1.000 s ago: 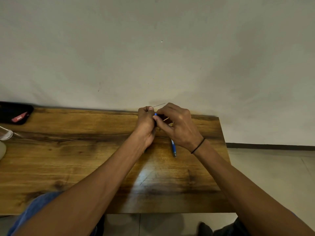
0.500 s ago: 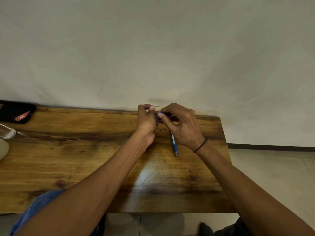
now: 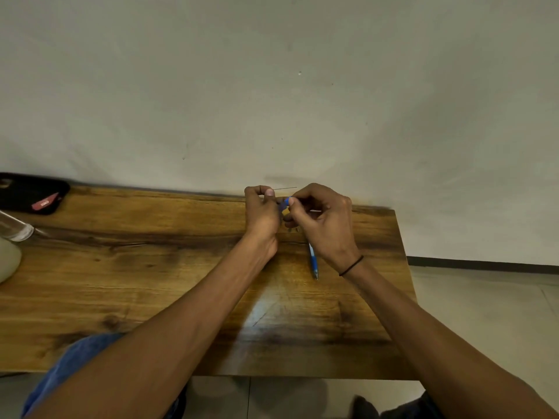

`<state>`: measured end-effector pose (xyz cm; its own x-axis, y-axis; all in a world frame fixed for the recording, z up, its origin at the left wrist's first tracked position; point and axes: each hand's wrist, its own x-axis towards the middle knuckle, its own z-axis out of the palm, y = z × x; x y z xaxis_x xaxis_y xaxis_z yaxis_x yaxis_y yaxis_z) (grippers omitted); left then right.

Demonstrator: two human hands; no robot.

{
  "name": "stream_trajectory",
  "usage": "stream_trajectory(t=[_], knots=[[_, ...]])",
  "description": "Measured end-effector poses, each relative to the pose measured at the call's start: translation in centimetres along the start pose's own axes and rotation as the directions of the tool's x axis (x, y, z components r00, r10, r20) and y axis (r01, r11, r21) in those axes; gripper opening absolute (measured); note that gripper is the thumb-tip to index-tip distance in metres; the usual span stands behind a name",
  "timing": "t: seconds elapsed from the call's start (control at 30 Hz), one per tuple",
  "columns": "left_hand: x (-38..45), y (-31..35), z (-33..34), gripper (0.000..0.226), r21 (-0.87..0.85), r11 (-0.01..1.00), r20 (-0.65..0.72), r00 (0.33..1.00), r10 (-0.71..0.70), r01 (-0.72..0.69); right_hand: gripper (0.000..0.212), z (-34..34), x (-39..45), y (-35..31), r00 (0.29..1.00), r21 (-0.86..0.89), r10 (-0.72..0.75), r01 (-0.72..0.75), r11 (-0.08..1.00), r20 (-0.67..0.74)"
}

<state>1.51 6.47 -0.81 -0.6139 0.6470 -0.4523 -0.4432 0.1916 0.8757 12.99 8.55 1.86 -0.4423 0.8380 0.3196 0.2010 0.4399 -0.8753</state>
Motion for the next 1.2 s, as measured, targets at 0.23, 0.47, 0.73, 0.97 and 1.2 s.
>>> stream_trajectory(t=[0.23, 0.47, 0.73, 0.97, 1.2], knots=[[-0.3, 0.1, 0.0, 0.01, 0.033, 0.997, -0.083, 0.994, 0.069, -0.066, 0.018, 1.1, -0.2, -0.4, 0.939, 0.284, 0.343, -0.326, 0.902, -0.011], [-0.5, -0.2, 0.1, 0.009, 0.067, 0.994, -0.124, 0.988, 0.089, -0.081, 0.019, 0.9, -0.2, -0.5, 0.921, 0.277, 0.388, -0.378, 0.883, 0.02], [-0.2, -0.3, 0.1, 0.01, 0.082, 0.991, -0.144, 0.983, 0.115, -0.103, 0.018, 1.1, -0.4, -0.7, 0.92, 0.215, 0.393, -0.385, 0.897, 0.009], [-0.3, -0.3, 0.0, 0.007, 0.127, 0.985, -0.181, 0.974, 0.138, -0.116, 0.02, 1.8, -0.8, -0.7, 0.941, 0.108, 0.334, -0.326, 0.939, -0.062], [-0.2, -0.4, -0.4, 0.006, 0.186, 0.971, -0.24, 0.952, 0.191, -0.148, 0.018, 2.1, -1.0, -0.6, 0.941, 0.118, 0.337, -0.33, 0.937, -0.045]])
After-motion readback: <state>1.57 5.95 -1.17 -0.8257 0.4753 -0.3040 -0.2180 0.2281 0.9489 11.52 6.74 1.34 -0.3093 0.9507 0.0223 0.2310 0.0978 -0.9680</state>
